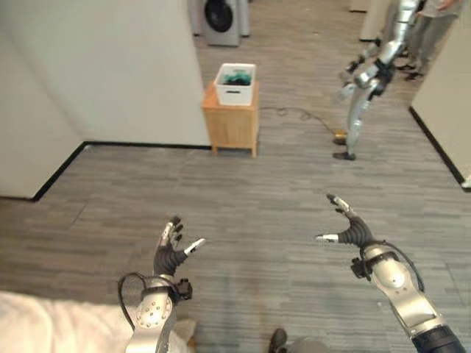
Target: Making the bed.
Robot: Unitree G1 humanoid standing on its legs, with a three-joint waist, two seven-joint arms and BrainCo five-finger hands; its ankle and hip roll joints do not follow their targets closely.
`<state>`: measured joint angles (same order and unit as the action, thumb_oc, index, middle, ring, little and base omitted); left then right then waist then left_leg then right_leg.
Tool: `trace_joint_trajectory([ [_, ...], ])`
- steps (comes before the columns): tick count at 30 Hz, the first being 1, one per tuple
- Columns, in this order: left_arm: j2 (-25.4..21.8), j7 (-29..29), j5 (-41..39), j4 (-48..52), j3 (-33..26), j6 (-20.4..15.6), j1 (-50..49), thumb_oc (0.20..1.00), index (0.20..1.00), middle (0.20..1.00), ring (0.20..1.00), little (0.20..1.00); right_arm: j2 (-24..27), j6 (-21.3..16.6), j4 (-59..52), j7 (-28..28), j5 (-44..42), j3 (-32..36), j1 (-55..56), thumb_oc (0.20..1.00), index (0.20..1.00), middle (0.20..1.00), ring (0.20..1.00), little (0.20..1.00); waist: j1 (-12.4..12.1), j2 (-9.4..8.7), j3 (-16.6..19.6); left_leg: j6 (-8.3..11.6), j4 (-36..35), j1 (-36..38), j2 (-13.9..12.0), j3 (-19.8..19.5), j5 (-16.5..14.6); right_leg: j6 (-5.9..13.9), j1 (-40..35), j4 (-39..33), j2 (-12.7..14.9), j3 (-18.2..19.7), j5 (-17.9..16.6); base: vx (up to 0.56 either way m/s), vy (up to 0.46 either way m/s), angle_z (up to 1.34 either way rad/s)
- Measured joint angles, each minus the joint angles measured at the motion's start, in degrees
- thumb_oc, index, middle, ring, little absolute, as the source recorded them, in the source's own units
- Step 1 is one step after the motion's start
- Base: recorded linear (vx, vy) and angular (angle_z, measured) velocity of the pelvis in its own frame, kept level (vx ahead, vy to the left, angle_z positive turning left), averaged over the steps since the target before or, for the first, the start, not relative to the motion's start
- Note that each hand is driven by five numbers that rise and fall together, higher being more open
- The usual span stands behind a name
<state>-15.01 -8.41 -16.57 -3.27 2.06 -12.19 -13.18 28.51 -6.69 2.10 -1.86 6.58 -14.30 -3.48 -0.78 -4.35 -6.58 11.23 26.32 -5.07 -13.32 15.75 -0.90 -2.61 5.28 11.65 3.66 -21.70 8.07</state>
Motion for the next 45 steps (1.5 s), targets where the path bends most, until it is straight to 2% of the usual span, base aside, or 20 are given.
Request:
trace_joint_trajectory([
  [3,1.51,0.14,-1.36,-1.43,0.53,0.89,-1.14,1.0,1.0,1.0,1.0,1.0,-2.46,-0.01,0.48,0.03,0.3,-2.69,0.35,1.0,1.0,1.0,1.0,1.0,-2.92,-1.62,-1.08,-1.75,-9.81,-3.17,4.66,0.2,0.88,3.93,-3.58,-8.23,-1.71,3.22,-1.4,0.35,0.063,-0.55],
  [4,2.48,0.23,-1.39,-1.5,0.78,0.94,-1.05,1.0,1.0,1.0,1.0,1.0,-2.16,-0.08,0.59,-0.04,0.35,-2.6,-0.22,1.0,1.0,1.0,1.0,1.0,-3.75,-0.07,-2.01,-2.33,-12.48,-4.15,3.59,1.89,1.31,3.06,-4.0,-7.8,-2.13,0.81,-0.25,0.58,0.135,-0.38],
  [5,3.7,0.58,-1.53,-2.65,1.54,1.17,0.62,1.0,1.0,1.0,1.0,1.0,-1.43,0.17,1.41,-0.37,0.96,-2.3,-2.09,1.0,1.0,1.0,1.0,1.0,-3.82,3.6,-4.56,-2.46,-17.45,-5.84,-0.7,7.78,1.81,0.72,-6.15,-8.57,-5.24,-0.27,-0.4,0.41,0.093,-0.23],
  [8,2.48,1.09,-3.7,-4.09,2.49,2.36,2.13,1.0,1.0,1.0,1.0,1.0,-1.26,0.5,1.79,-0.34,2.93,-2.64,-1.47,1.0,1.0,1.0,1.0,1.0,-3.91,3.87,-4.98,-6.3,-18.99,-7.63,-4.04,26.73,4.27,3.28,-11.46,-10.74,-6.82,-1.6,1.8,0.4,0.16,-0.07],
  [11,1.31,1.51,-3.74,-3.2,2.33,2.87,1.25,1.0,1.0,1.0,1.0,1.0,-1.49,0.59,1.11,-0.45,4.17,-2.17,-1.25,1.0,1.0,1.0,1.0,1.0,-3.33,2.82,-3.99,-7.91,-18.65,-6.27,-0.74,27.22,5.22,4.42,-15.87,-10.68,-6.17,-0.34,3.02,0.33,0.193,-0.18],
  [12,1.62,1.29,-4.08,-3.53,2.35,3.0,1.68,1.0,1.0,1.0,1.0,1.0,-1.97,0.61,1.74,-0.57,4.56,-2.7,-1.33,1.0,1.0,1.0,1.0,1.0,-2.89,2.27,-3.46,-11.49,-16.6,-4.2,2.88,27.81,3.66,6.69,-15.99,-5.37,-4.09,-1.9,4.25,0.18,0.19,-0.11],
  [14,3.0,0.99,-5.34,-3.46,3.63,2.91,1.77,1.0,1.0,1.0,1.0,1.0,-0.64,0.97,1.4,-0.55,4.68,-4.08,-0.41,1.0,1.0,1.0,1.0,1.0,-1.74,6.8,-0.78,-18.51,-22.22,-0.44,6.17,27.33,2.8,10.76,-11.06,12.17,-1.71,-5.2,6.1,0.31,0.182,0.11],
  [15,1.82,0.22,-5.67,-2.66,3.61,2.94,3.52,1.0,1.0,1.0,1.0,1.0,-1.83,1.33,-1.1,-0.6,4.78,-4.89,1.25,1.0,1.0,1.0,1.0,1.0,-0.6,3.98,-0.82,-19.94,-26.32,4.33,11.1,22.23,1.36,11.66,-4.5,34.57,6.63,-6.84,-0.49,0.5,0.116,0.68],
  [17,1.34,-0.41,-5.66,-2.61,3.85,3.05,5.2,1.0,1.0,1.0,1.0,1.0,-2.29,1.22,-2.67,-0.58,4.75,-5.01,3.23,1.0,1.0,1.0,1.0,1.0,2.02,3.12,-1.38,-18.84,-26.93,7.57,13.12,16.35,0.26,12.32,0.3,44.97,12.26,-4.52,-3.75,0.34,-0.012,1.31],
  [20,0.27,-1.93,-5.63,-1.84,2.99,2.86,6.81,1.0,1.0,1.0,1.0,1.0,-3.03,1.27,-1.12,-1.08,4.7,-4.59,2.05,1.0,1.0,1.0,1.0,1.0,3.21,4.22,-1.99,-15.86,-27.51,10.18,13.37,5.98,0.08,11.7,8.21,34.34,15.7,1.55,-0.48,0.31,-0.25,1.59],
  [23,-0.41,-2.67,-5.59,-2.89,1.66,2.88,7.88,1.0,1.0,1.0,1.0,1.0,-2.74,1.29,-0.22,-1.85,4.57,-3.98,1.26,1.0,1.0,1.0,1.0,1.0,3.86,6.47,-3.55,-13.6,-28.04,9.38,11.66,-6.88,0.24,12.7,7.36,5.6,10.29,8.61,-1.03,0.48,-0.329,1.97],
  [25,0.0,-2.77,-5.53,-5.35,1.63,2.86,9.96,1.0,1.0,1.0,1.0,1.0,-2.43,1.53,2.62,-2.06,4.51,-3.69,0.81,1.0,1.0,1.0,1.0,1.0,4.05,7.74,-4.4,-12.76,-28.05,9.08,10.08,-15.93,-0.51,12.45,4.72,-10.72,4.33,19.14,-3.16,0.5,-0.197,2.5],
  [26,0.74,-3.18,-5.51,-7.04,1.33,2.84,10.92,1.0,1.0,1.0,1.0,1.0,-2.69,1.91,4.88,-2.62,4.24,-3.53,0.1,1.0,1.0,1.0,1.0,1.0,4.24,7.82,-4.96,-13.78,-27.45,8.65,9.75,-24.23,-1.65,12.44,3.56,-17.88,0.99,30.34,-5.64,0.39,-0.182,2.91],
  [28,-1.16,-3.77,-5.16,-6.7,0.91,2.82,10.2,1.0,1.0,1.0,1.0,1.0,-4.19,2.62,5.6,-2.75,3.5,-2.99,-0.01,1.0,1.0,1.0,1.0,1.0,5.22,1.56,-5.73,-11.37,-26.08,9.88,12.92,-21.88,1.12,12.22,1.5,-17.61,4.71,33.41,-8.18,0.34,-0.166,3.25],
  [29,-1.28,-3.91,-5.06,-6.98,0.85,2.92,9.13,1.0,1.0,1.0,1.0,1.0,-4.55,2.73,5.78,-2.76,3.39,-2.85,-0.16,1.0,1.0,1.0,1.0,1.0,5.27,1.02,-5.88,-10.31,-27.27,11.67,12.45,-22.88,0.38,12.02,0.08,-16.36,4.77,32.92,-13.52,0.3,-0.198,2.51],
  [34,-1.0,-4.71,-4.8,-4.26,0.45,3.35,4.03,1.0,1.0,1.0,1.0,1.0,-4.75,2.41,5.54,-2.67,1.62,0.14,-4.29,1.0,1.0,1.0,1.0,1.0,3.78,4.57,-5.29,-9.23,-30.43,13.97,8.19,-17.33,3.5,8.44,-0.68,-13.45,0.12,23.27,-13.2,0.22,-0.271,1.13],
  [38,-0.4,-4.86,-4.82,-3.73,0.9,3.44,6.87,1.0,1.0,1.0,1.0,1.0,-4.17,2.09,5.29,-2.75,-0.99,1.66,-4.29,1.0,1.0,1.0,1.0,1.0,5.6,2.13,-6.44,-4.11,-22.71,10.6,6.69,-14.05,5.37,6.63,-5.5,-16.11,0.46,17.99,-12.13,0.01,-0.087,0.56],
  [39,-0.4,-4.95,-4.82,-3.56,1.5,3.2,9.24,1.0,1.0,1.0,1.0,1.0,-3.42,2.0,5.24,-2.85,-1.06,2.54,-4.01,1.0,1.0,1.0,1.0,1.0,6.84,1.06,-6.68,-2.88,-19.13,7.48,6.83,-8.89,5.27,6.32,-5.77,-17.31,1.67,16.1,-12.68,-0.02,-0.06,0.81],
  [42,-0.53,-4.68,-4.59,-2.59,1.73,2.86,9.94,1.0,1.0,1.0,1.0,1.0,-2.33,1.96,3.31,-2.85,-2.29,3.4,-3.45,1.0,1.0,1.0,1.0,1.0,8.85,2.87,-6.59,-3.35,-23.28,6.44,5.5,6.93,5.18,5.63,-4.41,-17.28,1.97,13.81,-13.14,0.03,-0.013,0.44],
  [45,-0.74,-3.98,-4.48,-1.5,1.56,2.92,8.91,1.0,1.0,1.0,1.0,1.0,-1.94,1.84,2.51,-2.79,-2.35,5.16,-1.83,1.0,1.0,1.0,1.0,1.0,10.62,7.2,-6.41,-6.64,-29.86,8.72,5.37,7.52,4.4,6.23,-4.51,-17.28,0.12,12.1,-13.36,0.06,0.064,0.18],
])
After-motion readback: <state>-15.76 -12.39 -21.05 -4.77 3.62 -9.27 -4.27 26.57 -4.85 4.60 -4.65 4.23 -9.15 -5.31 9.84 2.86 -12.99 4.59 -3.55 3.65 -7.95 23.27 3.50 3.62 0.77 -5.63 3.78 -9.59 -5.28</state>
